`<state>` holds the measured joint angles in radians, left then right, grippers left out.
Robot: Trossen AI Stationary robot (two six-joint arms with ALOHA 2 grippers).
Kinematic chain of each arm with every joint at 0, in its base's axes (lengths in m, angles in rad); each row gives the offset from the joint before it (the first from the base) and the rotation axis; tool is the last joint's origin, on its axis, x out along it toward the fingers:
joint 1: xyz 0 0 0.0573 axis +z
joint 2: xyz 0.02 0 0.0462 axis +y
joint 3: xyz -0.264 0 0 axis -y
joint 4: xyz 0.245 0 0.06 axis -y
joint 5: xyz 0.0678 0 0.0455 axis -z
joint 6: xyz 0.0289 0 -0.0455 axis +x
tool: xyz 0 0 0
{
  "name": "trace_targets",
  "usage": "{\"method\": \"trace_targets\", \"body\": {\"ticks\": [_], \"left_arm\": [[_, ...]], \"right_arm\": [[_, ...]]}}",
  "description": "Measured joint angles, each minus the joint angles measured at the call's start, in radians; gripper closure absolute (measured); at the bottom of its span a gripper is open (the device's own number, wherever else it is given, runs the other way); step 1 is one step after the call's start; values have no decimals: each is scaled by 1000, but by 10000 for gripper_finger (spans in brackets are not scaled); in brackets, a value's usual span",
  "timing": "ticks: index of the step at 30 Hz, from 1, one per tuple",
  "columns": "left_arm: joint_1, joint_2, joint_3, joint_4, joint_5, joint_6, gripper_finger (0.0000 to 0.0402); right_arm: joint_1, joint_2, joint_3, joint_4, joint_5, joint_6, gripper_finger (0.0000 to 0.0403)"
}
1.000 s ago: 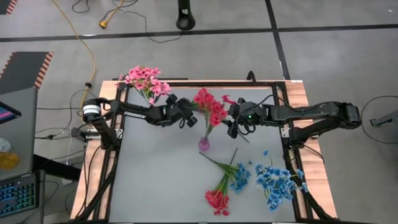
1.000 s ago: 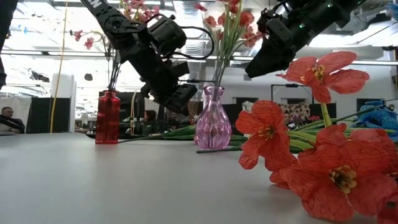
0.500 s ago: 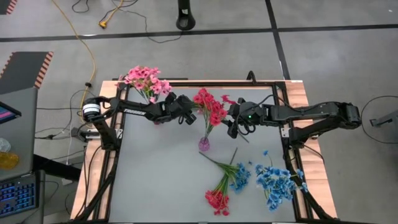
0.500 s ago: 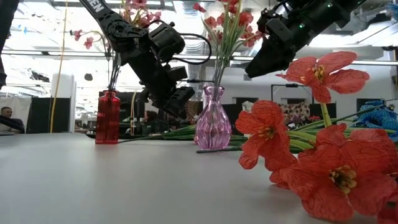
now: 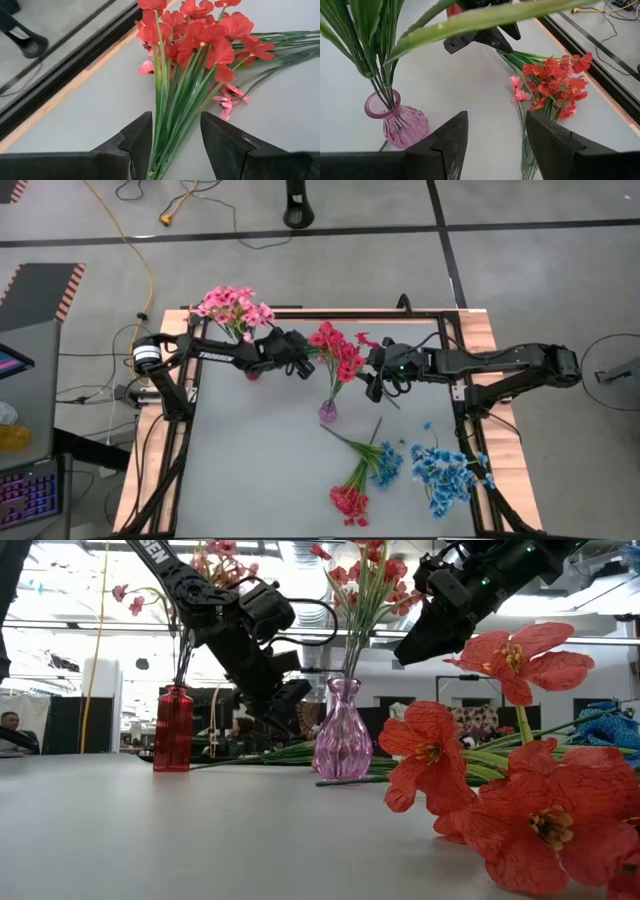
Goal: Sort flowers into vase by color
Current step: Put the top red flowers into the purple vase
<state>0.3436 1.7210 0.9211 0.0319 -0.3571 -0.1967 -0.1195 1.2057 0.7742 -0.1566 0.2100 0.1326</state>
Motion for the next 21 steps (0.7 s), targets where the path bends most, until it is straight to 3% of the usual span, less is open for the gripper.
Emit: {"method": "trace_targets", "body": {"ticks": [21], "left_arm": [[30,48,-1,19,28,18,246]], "right_arm": [[0,0,0,7,0,0,177]]}}
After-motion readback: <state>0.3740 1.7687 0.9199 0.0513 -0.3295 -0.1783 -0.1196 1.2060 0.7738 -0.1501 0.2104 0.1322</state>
